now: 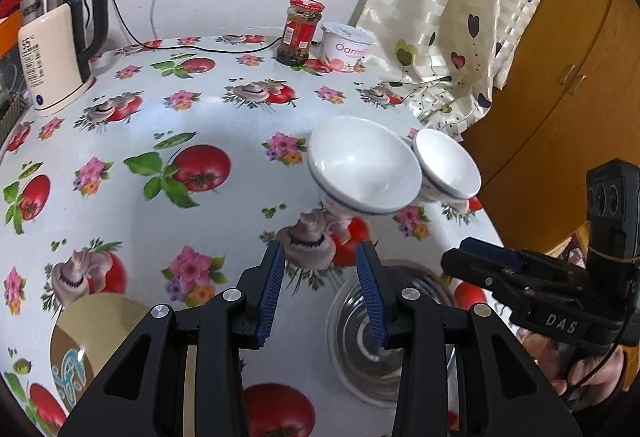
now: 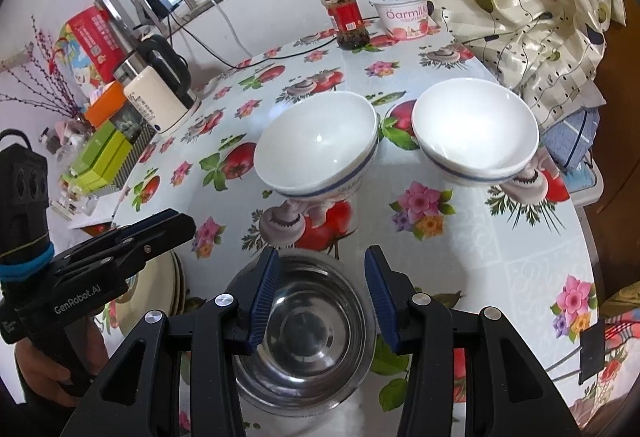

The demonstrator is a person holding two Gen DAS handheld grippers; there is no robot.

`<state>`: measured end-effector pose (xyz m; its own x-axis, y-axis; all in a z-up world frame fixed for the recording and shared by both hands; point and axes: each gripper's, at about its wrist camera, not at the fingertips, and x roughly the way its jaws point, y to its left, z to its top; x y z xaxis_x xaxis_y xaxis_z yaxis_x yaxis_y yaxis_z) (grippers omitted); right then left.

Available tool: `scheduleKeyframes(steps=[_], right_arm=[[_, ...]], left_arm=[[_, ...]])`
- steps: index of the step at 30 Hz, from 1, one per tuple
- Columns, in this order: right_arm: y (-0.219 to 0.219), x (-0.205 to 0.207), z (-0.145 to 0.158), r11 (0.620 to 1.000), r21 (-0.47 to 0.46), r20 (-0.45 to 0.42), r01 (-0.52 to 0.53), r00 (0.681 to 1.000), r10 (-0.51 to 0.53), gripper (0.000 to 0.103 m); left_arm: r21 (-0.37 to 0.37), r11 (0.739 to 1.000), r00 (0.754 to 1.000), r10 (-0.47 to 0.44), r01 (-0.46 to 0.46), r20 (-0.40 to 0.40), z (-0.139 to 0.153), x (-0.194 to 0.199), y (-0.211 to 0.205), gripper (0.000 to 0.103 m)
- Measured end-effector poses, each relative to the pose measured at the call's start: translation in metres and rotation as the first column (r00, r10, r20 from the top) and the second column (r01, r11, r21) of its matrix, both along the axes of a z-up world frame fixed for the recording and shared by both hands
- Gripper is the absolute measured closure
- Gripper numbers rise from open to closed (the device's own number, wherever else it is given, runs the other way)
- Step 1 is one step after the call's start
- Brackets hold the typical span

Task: Organize plates and bowls
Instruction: 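Move both grippers past the steel bowl to a white blue-rimmed bowl, then grip the rim of the white blue-rimmed bowl with both grippers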

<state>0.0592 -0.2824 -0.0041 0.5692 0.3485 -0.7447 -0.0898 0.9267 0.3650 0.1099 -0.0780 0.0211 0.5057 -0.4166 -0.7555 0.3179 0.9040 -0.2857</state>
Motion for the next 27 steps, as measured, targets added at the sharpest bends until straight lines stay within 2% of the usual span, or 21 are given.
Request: scheduleKeyframes(steps=[3,12,19,22,25,27], right_arm=[[-0.003,0.007,0.002,1.0,0.009,0.004,0.012,1.0,-0.012,0.064],[-0.013,0.031,0.006,0.998,0.041,0.018,0.042,0.999,-0.043,0.07],[-0.016,0.056,0.001,0.996,0.061,0.007,0.063,0.998,-0.064,0.076],[-0.016,0.066,-0.004,0.995,0.063,-0.009,0.075,0.997,-0.075,0.082],[-0.016,0.074,-0.009,0.994,0.064,-0.025,0.089,0.996,-0.087,0.083],[-0.017,0.079,-0.011,0.993,0.064,-0.03,0.097,0.995,-0.095,0.084]], left_arm=[[0.006,1.0,1.0,0.0,0.0,0.013,0.004,0.009,-0.005,0.064],[-0.05,0.999,1.0,0.012,-0.013,-0.021,0.004,0.045,-0.014,0.064],[-0.082,0.997,0.995,-0.021,0.013,-0.1,-0.016,0.078,-0.027,0.064],[-0.093,0.996,0.992,-0.029,0.018,-0.121,-0.022,0.085,-0.03,0.064],[-0.094,0.995,0.991,-0.033,0.021,-0.128,-0.026,0.09,-0.031,0.065],[-0.091,0.996,0.991,-0.032,0.02,-0.128,-0.028,0.092,-0.031,0.069]])
